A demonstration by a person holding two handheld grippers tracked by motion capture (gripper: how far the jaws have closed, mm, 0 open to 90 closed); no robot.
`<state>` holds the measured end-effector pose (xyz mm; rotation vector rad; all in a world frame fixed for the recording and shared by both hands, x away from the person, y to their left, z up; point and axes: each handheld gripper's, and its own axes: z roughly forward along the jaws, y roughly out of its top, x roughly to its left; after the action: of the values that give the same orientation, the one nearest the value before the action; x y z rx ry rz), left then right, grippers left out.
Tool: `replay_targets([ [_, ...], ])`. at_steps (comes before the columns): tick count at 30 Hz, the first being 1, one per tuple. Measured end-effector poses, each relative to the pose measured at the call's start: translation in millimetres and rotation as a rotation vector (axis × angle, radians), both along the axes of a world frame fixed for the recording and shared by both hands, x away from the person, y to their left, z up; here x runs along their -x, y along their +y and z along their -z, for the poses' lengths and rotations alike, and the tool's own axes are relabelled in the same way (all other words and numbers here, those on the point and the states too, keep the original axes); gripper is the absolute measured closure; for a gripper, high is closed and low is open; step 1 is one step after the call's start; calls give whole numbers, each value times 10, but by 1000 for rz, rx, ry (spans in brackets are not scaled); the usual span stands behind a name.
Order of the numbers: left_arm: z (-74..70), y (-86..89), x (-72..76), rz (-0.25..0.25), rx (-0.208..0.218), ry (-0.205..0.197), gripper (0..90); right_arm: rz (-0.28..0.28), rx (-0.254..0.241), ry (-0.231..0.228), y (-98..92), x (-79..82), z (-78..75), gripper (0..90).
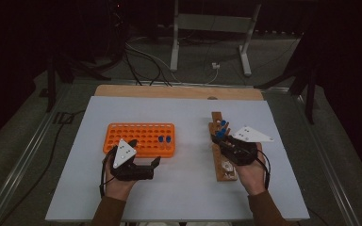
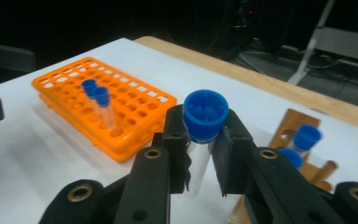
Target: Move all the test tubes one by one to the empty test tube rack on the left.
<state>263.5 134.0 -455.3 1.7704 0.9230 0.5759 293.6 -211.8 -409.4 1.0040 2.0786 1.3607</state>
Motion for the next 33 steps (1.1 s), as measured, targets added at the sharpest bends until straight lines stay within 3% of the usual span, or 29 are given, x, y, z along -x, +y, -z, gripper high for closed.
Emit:
replay_targets([
  [14,-24,-183,75,66,29,-32,48,-79,26,42,238,36,102,763],
  [24,22,-399,91,98,-7,-45,168,-142,44,69,430,77,178,763],
  [33,63,-703,82,140,-43,-17,249,-174,27,85,488,99,182,763],
])
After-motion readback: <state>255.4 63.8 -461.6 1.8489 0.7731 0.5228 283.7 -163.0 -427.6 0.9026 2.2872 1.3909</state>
